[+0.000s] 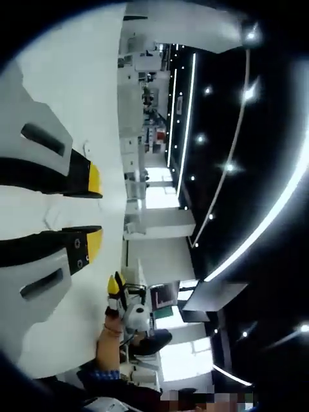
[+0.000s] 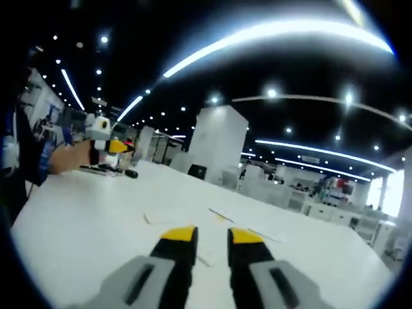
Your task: Locate the socket holder cover, grip the socket holder cover, clip it into the socket holder slot.
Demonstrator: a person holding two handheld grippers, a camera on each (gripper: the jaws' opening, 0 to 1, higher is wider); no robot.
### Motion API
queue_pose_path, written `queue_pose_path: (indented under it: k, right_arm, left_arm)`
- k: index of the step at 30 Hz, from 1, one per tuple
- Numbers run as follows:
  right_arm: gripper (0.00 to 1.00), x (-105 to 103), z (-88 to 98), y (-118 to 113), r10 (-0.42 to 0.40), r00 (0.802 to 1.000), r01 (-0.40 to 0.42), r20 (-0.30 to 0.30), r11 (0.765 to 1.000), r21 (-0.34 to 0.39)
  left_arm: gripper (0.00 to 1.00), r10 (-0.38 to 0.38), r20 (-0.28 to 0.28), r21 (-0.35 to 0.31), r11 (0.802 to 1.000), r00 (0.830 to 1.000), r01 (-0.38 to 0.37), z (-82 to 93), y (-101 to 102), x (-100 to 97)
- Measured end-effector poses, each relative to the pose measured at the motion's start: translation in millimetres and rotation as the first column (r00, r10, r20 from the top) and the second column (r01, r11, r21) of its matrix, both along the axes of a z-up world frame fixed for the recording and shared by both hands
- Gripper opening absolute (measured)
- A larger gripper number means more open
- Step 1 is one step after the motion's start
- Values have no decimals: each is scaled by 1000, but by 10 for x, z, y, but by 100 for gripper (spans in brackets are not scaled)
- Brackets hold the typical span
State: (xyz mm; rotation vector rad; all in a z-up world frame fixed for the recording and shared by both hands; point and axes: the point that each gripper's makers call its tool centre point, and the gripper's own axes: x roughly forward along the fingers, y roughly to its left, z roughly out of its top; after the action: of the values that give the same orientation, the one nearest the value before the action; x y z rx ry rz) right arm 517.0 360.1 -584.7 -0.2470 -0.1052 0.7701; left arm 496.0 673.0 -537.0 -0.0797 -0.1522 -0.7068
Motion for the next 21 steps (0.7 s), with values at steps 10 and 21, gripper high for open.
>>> queue_pose_path:
  k: [10, 21]
  right_arm:
    - [35, 111, -294, -64, -34, 996, 33, -80, 999, -5]
    - [45, 59, -265, 6, -4, 993, 12, -114, 997, 74]
  left_arm:
    - [73, 34, -29, -164, 986, 999, -38, -108, 355, 188]
    - [74, -32, -137, -17, 999, 990, 30, -538, -26, 197]
